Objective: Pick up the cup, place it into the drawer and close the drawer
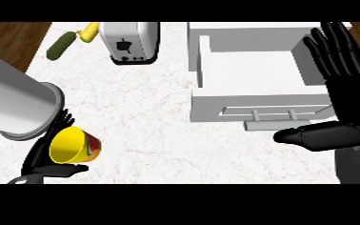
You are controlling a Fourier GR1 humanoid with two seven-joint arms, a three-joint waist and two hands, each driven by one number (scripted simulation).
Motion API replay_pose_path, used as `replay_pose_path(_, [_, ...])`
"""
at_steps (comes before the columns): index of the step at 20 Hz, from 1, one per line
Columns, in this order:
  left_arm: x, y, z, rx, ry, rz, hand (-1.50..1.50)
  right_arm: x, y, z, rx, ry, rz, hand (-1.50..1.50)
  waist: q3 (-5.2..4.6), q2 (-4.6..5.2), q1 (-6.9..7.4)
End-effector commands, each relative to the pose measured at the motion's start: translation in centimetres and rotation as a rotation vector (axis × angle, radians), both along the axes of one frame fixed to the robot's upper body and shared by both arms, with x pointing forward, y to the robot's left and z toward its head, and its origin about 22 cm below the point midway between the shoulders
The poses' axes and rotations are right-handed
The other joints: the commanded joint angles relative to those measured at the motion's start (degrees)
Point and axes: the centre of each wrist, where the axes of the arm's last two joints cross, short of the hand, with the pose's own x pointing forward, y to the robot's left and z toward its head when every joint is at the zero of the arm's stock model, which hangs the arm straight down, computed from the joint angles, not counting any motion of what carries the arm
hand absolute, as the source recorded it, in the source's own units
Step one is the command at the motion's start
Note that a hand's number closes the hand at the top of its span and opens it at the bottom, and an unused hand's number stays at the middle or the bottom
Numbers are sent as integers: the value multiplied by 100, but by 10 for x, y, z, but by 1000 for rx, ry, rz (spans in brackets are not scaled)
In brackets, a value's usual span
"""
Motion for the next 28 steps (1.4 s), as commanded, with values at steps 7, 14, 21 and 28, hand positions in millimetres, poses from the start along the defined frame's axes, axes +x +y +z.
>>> replay_pose_path(7, [12, -29, -11, -133, -122, -109, -150, 12, -1, 7, -4, 6, -8, -150, -6, 18, -13])
replay_pose_path(14, [29, -34, -2, -296, -101, -185, 150, -1, -9, -4, -17, 13, -1, -150, -3, 0, -69])
replay_pose_path(21, [21, -43, -7, 6, -377, -33, 150, 4, 1, -2, -30, 5, -17, -150, -4, 9, 23])
replay_pose_path(28, [51, -103, -10, 30, -406, 371, 150, 3, 1, 0, 7, 5, -6, -150, 2, -3, -7])
